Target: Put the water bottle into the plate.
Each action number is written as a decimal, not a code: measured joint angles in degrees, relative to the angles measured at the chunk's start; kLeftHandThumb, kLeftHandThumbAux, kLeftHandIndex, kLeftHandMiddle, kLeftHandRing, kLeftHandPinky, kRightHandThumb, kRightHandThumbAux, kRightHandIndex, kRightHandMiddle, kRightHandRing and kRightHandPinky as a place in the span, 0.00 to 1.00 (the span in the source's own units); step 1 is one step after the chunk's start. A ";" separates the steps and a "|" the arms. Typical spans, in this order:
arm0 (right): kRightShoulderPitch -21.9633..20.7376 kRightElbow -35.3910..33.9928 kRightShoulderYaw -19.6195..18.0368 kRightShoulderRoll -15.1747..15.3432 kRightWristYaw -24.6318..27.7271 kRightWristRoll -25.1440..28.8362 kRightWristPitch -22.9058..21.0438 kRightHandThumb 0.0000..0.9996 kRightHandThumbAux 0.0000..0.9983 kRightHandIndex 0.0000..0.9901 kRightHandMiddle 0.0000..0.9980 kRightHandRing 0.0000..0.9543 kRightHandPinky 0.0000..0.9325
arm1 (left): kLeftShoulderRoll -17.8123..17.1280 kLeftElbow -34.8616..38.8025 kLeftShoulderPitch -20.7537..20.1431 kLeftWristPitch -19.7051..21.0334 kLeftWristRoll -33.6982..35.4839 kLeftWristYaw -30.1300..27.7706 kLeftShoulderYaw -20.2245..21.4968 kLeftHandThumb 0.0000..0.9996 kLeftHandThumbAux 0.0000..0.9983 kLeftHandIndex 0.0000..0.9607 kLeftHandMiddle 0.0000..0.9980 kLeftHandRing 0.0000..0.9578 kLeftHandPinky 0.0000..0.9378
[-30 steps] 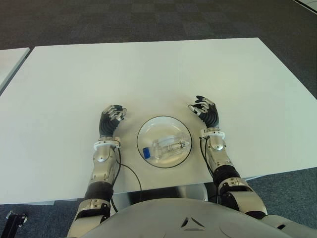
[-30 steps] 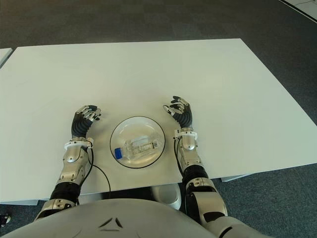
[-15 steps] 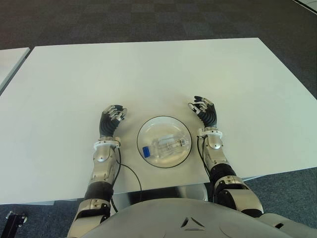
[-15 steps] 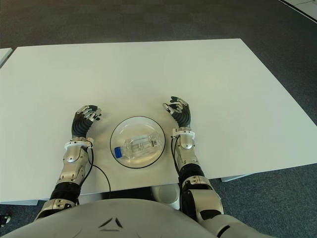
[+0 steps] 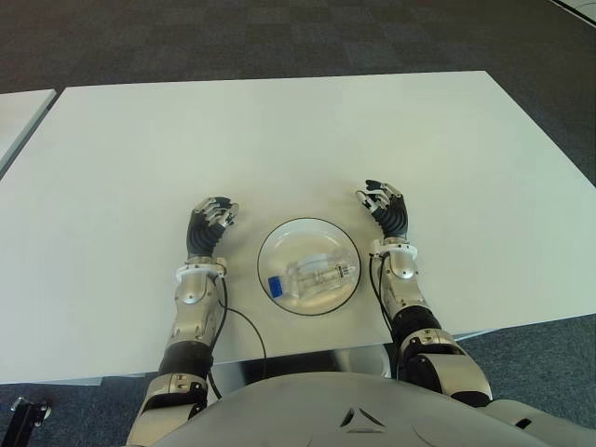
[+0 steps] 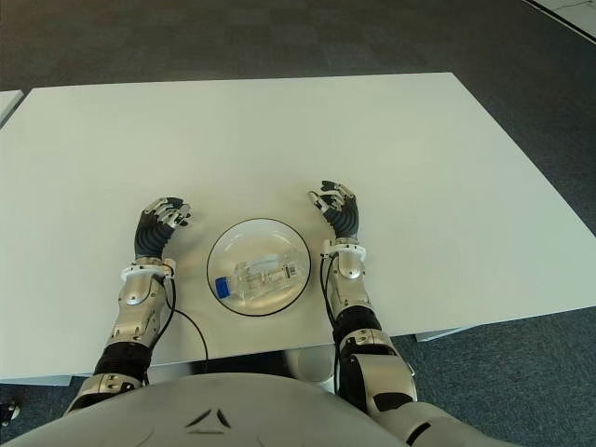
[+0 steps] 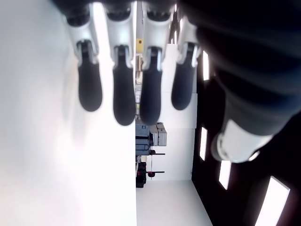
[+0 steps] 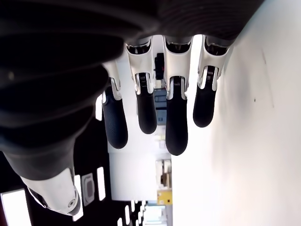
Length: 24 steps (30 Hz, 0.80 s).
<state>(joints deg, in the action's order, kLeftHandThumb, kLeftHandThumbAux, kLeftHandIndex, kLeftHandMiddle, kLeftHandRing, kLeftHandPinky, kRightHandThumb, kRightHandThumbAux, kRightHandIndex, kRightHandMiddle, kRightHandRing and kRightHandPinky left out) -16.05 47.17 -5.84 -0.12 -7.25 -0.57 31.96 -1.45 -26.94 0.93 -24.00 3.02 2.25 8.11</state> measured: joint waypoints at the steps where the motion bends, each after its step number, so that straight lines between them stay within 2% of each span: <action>1: 0.00 -0.01 0.01 0.00 0.00 0.00 -0.02 0.71 0.73 0.44 0.62 0.65 0.68 | 0.00 0.00 0.00 0.00 0.04 0.00 0.00 0.83 0.68 0.44 0.47 0.53 0.54; 24: 0.02 -0.83 0.49 0.44 1.26 -0.21 -1.40 0.71 0.73 0.44 0.61 0.65 0.68 | -0.09 -0.13 -0.05 -0.14 0.94 -0.74 0.07 0.84 0.68 0.44 0.47 0.52 0.53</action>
<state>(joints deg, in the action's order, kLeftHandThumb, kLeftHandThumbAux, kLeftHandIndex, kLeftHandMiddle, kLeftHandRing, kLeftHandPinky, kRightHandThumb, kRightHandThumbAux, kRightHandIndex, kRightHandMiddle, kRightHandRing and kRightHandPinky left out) -16.03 46.33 -5.34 0.32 -6.00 -0.78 30.57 -1.54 -27.06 0.88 -24.14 3.96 1.51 8.18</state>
